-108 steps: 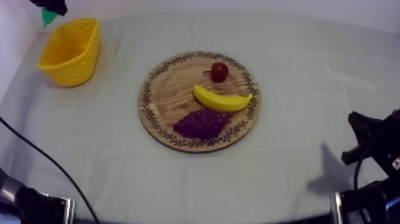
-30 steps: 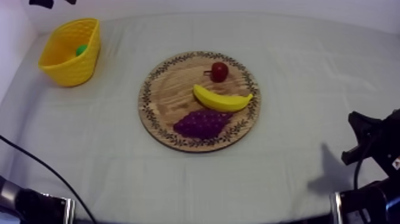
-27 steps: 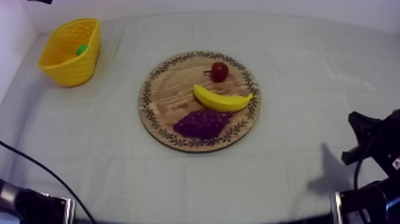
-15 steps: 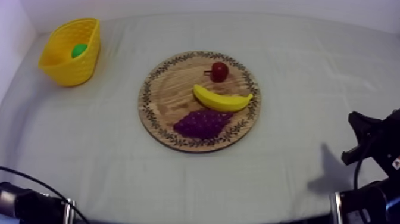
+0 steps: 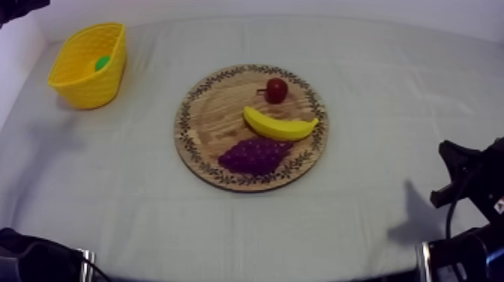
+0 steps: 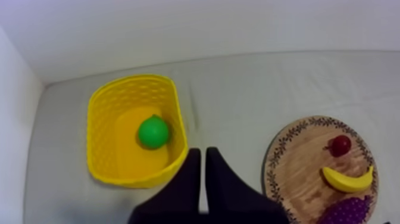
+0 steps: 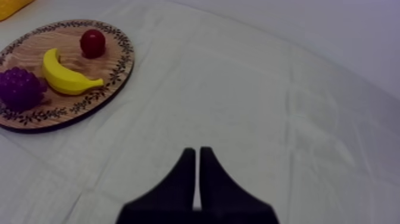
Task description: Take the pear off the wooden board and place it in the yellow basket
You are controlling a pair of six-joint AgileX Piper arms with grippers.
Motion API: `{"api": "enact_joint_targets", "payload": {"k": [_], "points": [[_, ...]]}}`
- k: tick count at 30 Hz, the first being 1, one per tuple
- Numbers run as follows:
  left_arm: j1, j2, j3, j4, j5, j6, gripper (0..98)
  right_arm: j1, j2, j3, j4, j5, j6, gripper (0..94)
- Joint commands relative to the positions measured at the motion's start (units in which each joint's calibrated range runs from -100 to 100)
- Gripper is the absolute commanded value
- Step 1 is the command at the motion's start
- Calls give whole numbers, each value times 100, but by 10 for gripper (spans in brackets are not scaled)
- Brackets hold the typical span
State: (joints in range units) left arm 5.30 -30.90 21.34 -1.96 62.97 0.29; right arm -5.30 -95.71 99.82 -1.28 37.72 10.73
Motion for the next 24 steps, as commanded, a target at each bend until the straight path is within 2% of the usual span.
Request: {"api": "enact_joint_targets", "payload": {"k": [1, 8, 12, 20, 22, 24], "points": [[9, -654, 818, 21, -151, 14, 2, 2, -4, -5, -1, 2, -1, 4], [-27, -2002, 2256, 176, -609, 54, 1, 2, -4, -5, -1, 2, -1, 4], [-101, -2762, 3159, 197, -962, 93, 1, 2, -4, -5, -1, 2, -1, 4], [-247, -4176, 4942, 187, -1548, -49, 0, 2, -4, -5, -1, 2, -1, 4], [-299, -4541, 5439, 175, -1773, 24, 0, 2, -4, -5, -1, 2, -1, 4], [-359, -4896, 5888, 128, -1974, 230, 0, 2, -4, -5, -1, 2, -3, 4]]}}
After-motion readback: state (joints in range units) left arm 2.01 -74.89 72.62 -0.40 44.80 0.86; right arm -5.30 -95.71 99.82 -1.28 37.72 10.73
